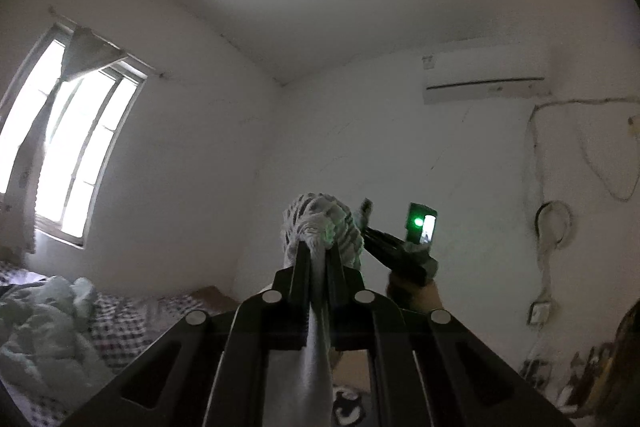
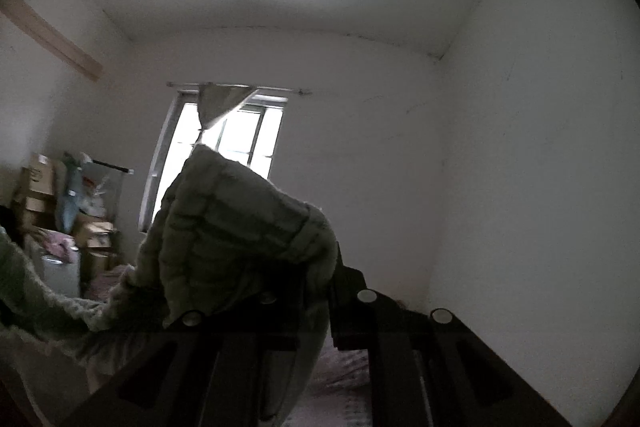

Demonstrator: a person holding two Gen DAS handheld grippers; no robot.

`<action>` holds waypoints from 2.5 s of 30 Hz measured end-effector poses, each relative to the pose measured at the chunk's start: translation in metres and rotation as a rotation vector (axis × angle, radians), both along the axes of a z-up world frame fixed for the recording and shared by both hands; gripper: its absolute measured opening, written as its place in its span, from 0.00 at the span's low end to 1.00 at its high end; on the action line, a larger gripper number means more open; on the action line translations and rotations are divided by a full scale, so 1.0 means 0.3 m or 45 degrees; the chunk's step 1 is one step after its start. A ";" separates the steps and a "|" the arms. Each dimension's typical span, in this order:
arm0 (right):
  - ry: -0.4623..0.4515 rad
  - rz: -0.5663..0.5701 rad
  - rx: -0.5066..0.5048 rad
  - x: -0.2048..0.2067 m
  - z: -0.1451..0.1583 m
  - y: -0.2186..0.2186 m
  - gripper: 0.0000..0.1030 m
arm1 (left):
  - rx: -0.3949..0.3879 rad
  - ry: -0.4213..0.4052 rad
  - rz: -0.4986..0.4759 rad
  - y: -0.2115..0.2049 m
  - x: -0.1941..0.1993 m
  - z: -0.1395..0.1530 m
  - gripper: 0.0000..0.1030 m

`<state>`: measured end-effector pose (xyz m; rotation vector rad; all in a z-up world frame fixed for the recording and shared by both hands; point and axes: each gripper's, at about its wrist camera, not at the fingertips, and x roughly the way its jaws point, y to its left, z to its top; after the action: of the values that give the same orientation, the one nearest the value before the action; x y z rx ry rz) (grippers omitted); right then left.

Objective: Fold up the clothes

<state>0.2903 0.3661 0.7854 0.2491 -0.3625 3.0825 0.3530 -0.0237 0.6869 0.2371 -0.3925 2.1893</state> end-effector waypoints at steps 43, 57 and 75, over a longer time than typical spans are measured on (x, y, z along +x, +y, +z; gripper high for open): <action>-0.505 0.532 0.472 -1.363 -1.209 -1.992 0.08 | 0.151 -0.798 0.939 -1.117 -0.359 -1.215 0.02; -0.755 0.739 0.778 -1.375 -2.011 -2.727 0.07 | 0.361 -1.303 1.247 -1.623 -0.361 -1.970 0.02; -0.930 0.767 0.709 -1.437 -2.017 -2.525 0.56 | 0.307 -1.388 1.255 -1.672 -0.340 -2.161 0.02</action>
<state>-0.1408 -0.3915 0.1802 -0.9657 -1.3913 3.4250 0.2509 -0.5252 0.0387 -0.8712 -1.3591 3.0688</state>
